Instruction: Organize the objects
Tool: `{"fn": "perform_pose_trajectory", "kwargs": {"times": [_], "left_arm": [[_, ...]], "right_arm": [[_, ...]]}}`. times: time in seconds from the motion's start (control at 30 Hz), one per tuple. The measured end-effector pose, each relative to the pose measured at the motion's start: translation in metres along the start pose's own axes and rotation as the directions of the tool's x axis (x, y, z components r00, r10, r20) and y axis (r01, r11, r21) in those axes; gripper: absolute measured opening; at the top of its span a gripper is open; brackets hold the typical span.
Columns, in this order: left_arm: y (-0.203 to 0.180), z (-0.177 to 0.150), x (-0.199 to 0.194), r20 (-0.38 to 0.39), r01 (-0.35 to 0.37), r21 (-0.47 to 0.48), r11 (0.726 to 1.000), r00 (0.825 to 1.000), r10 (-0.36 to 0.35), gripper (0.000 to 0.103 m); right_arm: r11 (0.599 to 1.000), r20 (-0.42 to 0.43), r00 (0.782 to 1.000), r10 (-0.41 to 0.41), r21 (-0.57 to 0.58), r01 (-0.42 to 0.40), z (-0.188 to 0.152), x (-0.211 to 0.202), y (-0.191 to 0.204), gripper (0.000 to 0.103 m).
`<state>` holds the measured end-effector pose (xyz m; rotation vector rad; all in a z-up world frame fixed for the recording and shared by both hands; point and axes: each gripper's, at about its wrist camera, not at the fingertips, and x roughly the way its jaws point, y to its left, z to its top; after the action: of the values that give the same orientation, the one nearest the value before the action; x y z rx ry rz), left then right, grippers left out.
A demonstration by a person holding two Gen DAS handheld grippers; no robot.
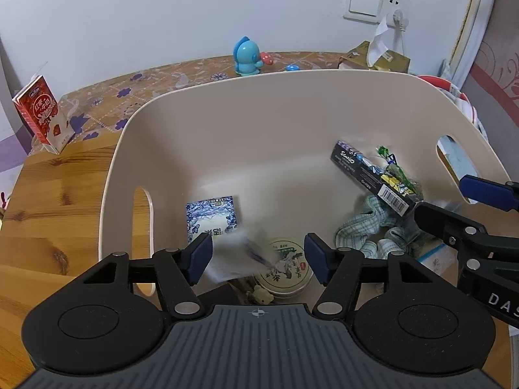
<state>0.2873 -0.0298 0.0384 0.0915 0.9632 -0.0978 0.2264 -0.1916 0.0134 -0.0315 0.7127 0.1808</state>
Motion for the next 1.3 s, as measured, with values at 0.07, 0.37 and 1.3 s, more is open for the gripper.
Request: {"fn": "perform_pose_trajectory", "kwargs": {"times": [0.07, 0.37, 1.3], "left_arm": [[-0.001, -0.001, -0.003, 0.013, -0.003, 0.007, 1.0, 1.0, 0.003, 0.068], [-0.005, -0.005, -0.021, 0.123, -0.024, 0.011, 1.0, 0.992, 0.022, 0.082], [0.011, -0.06, -0.097, 0.29, -0.031, -0.024, 0.999, 0.956, 0.036, 0.084]], "right_arm": [[1.0, 0.011, 1.0, -0.002, 0.003, 0.002, 0.0, -0.003, 0.0, 0.069], [1.0, 0.081, 0.997, -0.014, -0.016, 0.015, -0.002, -0.027, 0.003, 0.086], [0.999, 0.204, 0.979, 0.026, 0.035, -0.033, -0.033, -0.094, 0.015, 0.101]]}}
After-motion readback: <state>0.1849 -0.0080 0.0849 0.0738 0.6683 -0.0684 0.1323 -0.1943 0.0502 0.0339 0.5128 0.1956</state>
